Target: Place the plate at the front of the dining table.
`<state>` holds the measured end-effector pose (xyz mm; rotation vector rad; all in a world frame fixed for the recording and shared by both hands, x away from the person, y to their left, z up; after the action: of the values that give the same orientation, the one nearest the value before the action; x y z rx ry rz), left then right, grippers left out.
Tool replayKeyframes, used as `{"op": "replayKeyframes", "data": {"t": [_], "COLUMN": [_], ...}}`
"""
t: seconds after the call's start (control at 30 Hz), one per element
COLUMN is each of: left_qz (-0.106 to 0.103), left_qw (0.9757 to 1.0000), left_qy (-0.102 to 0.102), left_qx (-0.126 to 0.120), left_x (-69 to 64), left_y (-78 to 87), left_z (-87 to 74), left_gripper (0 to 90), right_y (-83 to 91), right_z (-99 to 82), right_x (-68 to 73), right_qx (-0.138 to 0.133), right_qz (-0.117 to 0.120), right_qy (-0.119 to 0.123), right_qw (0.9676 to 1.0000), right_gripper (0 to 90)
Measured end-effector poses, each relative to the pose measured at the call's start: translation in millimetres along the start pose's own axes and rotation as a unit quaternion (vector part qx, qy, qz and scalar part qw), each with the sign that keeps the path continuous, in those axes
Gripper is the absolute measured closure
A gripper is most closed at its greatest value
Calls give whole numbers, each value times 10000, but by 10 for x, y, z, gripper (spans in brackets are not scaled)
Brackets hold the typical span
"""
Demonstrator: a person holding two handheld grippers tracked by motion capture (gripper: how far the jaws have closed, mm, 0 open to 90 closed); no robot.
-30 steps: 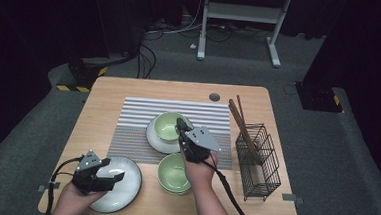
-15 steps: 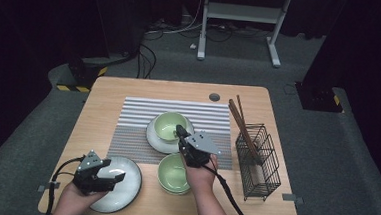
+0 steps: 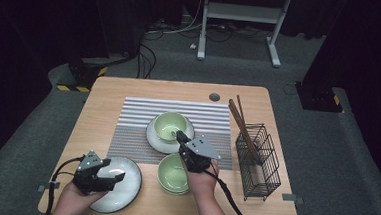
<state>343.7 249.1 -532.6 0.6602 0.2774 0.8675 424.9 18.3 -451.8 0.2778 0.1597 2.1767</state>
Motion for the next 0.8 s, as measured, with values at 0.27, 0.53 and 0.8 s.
{"op": "replayKeyframes", "data": {"t": [0.27, 0.53, 0.8], "left_qz": [-36, 45, 82], "left_qw": [10000, 10000, 10000], "left_qy": [29, 6, -34], "left_qx": [-37, -16, 24], "left_x": [6, 28, 15], "left_y": [28, 38, 31], "left_z": [-14, -19, -16], "left_gripper": [223, 223, 223], "right_y": [22, 66, 104], "right_z": [1, -66, -99], "right_x": [-35, -62, -118], "right_qx": [33, 150, 185], "right_qz": [-64, -121, -146], "right_qy": [0, 80, 63], "right_qw": [10000, 9998, 9997], "right_gripper": [865, 858, 845]}}
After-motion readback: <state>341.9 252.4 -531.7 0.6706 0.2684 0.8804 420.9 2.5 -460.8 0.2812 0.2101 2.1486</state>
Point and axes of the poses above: each handheld gripper's, and its own axes: y roughly backward along the jaws, z roughly out of its top, x roughly to its left, the point moved 9 cm from there along -y, roughly forward along the jaws, and after that the axes turned 8 degrees about -y, right-handed, at the moved point
